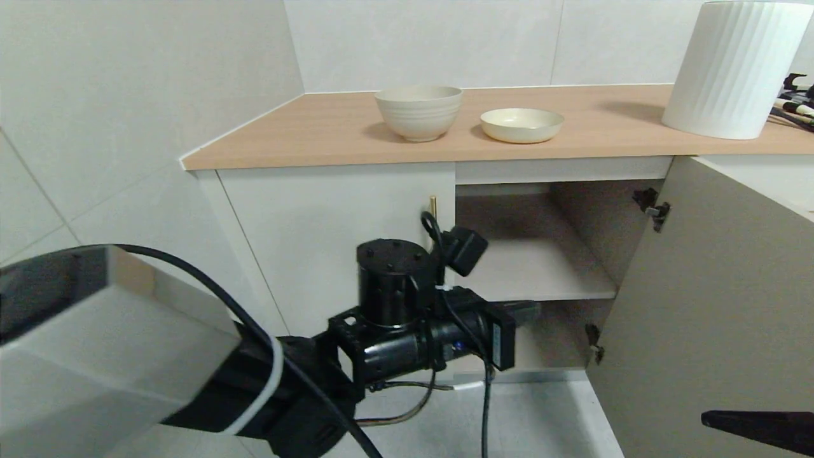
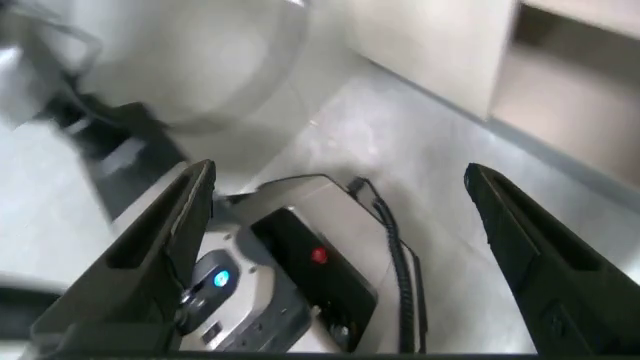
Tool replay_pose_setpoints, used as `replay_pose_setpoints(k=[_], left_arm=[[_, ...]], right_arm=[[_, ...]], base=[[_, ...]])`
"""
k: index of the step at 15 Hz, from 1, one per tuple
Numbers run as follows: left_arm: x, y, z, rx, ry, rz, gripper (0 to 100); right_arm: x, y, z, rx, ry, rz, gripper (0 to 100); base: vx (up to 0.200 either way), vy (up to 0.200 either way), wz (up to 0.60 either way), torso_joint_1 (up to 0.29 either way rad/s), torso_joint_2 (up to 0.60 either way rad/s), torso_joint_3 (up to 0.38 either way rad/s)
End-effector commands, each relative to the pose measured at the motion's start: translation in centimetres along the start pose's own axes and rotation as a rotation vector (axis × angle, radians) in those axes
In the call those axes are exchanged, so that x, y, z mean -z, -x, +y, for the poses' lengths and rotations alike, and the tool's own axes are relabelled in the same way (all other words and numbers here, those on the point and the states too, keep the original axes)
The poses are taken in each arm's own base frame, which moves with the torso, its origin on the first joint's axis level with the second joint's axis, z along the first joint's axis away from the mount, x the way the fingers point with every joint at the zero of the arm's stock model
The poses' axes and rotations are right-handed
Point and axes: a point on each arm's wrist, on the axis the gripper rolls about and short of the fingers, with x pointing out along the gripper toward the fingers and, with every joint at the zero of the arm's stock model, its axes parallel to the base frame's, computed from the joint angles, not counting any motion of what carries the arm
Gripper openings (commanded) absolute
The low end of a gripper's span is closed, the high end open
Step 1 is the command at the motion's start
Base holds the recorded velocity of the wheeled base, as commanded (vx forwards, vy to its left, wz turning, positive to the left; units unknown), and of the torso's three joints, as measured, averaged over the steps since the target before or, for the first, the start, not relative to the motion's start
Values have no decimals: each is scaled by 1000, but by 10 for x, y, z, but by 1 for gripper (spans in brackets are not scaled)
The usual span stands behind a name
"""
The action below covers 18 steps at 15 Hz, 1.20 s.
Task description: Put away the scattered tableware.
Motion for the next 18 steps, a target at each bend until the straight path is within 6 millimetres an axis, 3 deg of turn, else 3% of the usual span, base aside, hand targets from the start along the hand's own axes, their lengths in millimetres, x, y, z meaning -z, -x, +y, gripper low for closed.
replay_pose_setpoints(k=[1, 2, 4, 9, 10, 13, 18], left_arm=[[-36, 50, 9, -88, 1, -59, 0], [-46, 73, 11, -132, 12, -60, 0], [-50, 96, 10, -172, 28, -47, 0], [-56, 164, -2, -266, 32, -104, 0], [-54, 173, -4, -281, 40, -96, 100], [-57, 190, -6, -334, 59, -91, 100], [-60, 199, 6, -402, 73, -109, 100]], right_arm=[[-9, -17, -9, 56, -34, 43, 100], [-14, -20, -10, 58, -35, 42, 100], [-27, -27, -10, 55, -27, 32, 100], [-81, -75, -19, 52, -11, -33, 100], [-89, -86, -26, 68, -19, -31, 100], [-109, -108, -35, 89, -28, -45, 100], [-113, -118, -47, 269, -106, -66, 100]], base=[[0, 0, 0, 0, 0, 0], [0, 0, 0, 0, 0, 0], [0, 0, 0, 0, 0, 0], [0, 0, 0, 0, 0, 0], [0, 0, 0, 0, 0, 0], [0, 0, 0, 0, 0, 0], [0, 0, 0, 0, 0, 0]])
